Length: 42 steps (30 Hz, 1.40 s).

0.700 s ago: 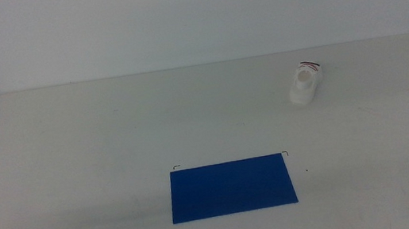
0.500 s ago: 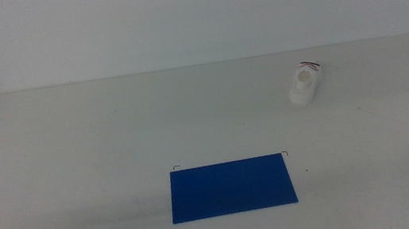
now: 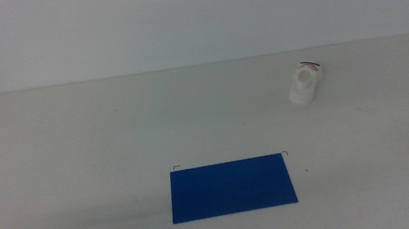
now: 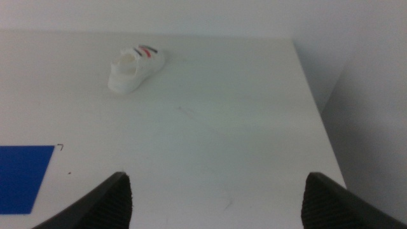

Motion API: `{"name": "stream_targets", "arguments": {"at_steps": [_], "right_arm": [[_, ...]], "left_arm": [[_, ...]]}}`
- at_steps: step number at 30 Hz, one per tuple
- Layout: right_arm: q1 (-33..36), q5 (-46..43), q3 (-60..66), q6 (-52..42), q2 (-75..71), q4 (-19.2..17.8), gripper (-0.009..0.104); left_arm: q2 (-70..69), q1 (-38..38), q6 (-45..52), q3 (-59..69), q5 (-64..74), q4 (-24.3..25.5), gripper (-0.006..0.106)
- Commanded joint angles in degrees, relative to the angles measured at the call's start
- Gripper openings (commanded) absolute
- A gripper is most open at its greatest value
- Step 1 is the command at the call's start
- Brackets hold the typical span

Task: Use one arm to grab the shoe from the table and place it on the mat.

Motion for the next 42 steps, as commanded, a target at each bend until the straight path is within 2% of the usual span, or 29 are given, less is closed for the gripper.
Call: {"name": "stream_targets", "arguments": {"at_steps": [1, 6, 10, 14, 27, 32, 38, 42], "right_arm": [[0.0, -0.4, -6.4, -0.3, 5.6, 0.1, 0.09], [0.0, 8.8, -17.5, 0.3, 17.6, 1.5, 0.09], [0.0, 14.9, -26.6, 7.4, 27.1, 1.5, 0.09], [0.2, 18.0, -35.7, 13.6, 35.6, 1.1, 0.09], [8.8, 27.4, -64.3, 20.5, 63.7, 0.9, 0.09], [11.8, 31.9, -77.1, 23.0, 76.9, -1.5, 0.09], [15.6, 34.6, -89.4, 30.6, 89.3, -6.6, 0.09], [16.7, 34.2, -94.3, 31.3, 94.8, -5.9, 0.09]], "left_arm": [[-0.8, -0.2, -0.3, 0.4, -4.7, -0.5, 0.094], [-0.8, -0.2, -0.3, 0.4, -4.7, -0.5, 0.094], [-0.8, -0.2, -0.3, 0.4, -4.7, -0.5, 0.094], [-0.8, -0.2, -0.3, 0.4, -4.7, -0.5, 0.094], [-0.8, -0.2, -0.3, 0.4, -4.7, -0.5, 0.094], [-0.8, -0.2, -0.3, 0.4, -4.7, -0.5, 0.094], [-0.8, -0.2, -0.3, 0.4, -4.7, -0.5, 0.094], [-0.8, -0.2, -0.3, 0.4, -4.7, -0.5, 0.094]]}}
